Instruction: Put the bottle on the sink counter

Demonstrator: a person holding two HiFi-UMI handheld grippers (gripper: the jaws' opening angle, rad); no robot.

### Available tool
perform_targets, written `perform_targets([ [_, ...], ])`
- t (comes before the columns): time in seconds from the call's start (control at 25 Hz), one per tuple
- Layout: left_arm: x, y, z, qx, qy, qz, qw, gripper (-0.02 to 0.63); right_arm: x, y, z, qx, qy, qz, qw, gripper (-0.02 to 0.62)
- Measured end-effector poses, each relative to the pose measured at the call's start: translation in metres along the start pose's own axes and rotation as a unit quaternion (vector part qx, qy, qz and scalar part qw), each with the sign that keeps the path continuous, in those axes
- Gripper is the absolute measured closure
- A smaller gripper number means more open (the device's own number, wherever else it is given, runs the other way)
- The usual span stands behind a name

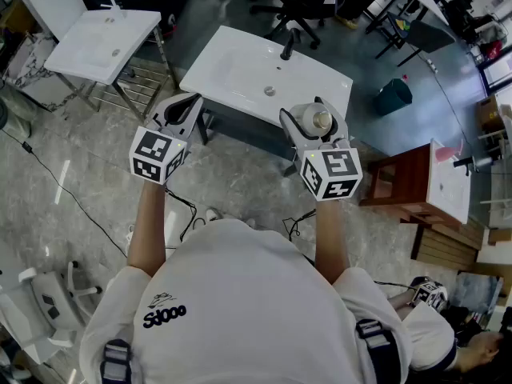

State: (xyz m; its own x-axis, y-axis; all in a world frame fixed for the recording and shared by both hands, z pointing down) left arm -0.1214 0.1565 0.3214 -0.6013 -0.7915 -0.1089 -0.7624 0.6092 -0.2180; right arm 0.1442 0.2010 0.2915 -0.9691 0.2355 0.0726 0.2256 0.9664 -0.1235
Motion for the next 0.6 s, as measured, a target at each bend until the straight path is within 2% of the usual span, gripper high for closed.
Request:
perform_targets([
  [0.16,-0.020,-0.003,-0.002,0.012,0.013,-0.005,0.9998,0.601,-0.010,0.014,0.005,-0.006,0.001,0.000,1.000,0.247],
  [0.32,-0.032,-0.004,0.000,0.014,0.016,0.015,0.9997,0.601,-0.021,0.022,0.003,-0.001,-0.006,0.008,1.000,0.247],
  [0.6,-0.053,-0.008,0.005,0.020,0.017,0.033,0.9991,0.601,-0.039,0.028,-0.005,0.003,-0.027,0.048,0.998,0.248],
])
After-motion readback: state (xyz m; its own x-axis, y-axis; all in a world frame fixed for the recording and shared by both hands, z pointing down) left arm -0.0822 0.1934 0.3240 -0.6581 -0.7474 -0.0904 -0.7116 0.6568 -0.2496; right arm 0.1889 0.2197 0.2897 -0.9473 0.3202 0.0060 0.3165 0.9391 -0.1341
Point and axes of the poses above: the fingertips, and each gripper's own axes: y backward along the fingers, x to its left, z out of its top, the point moved 6 cm from there along y, backward along the fingers, and after that the axes turned 10 degrees about -z, right-handed, at the moved point
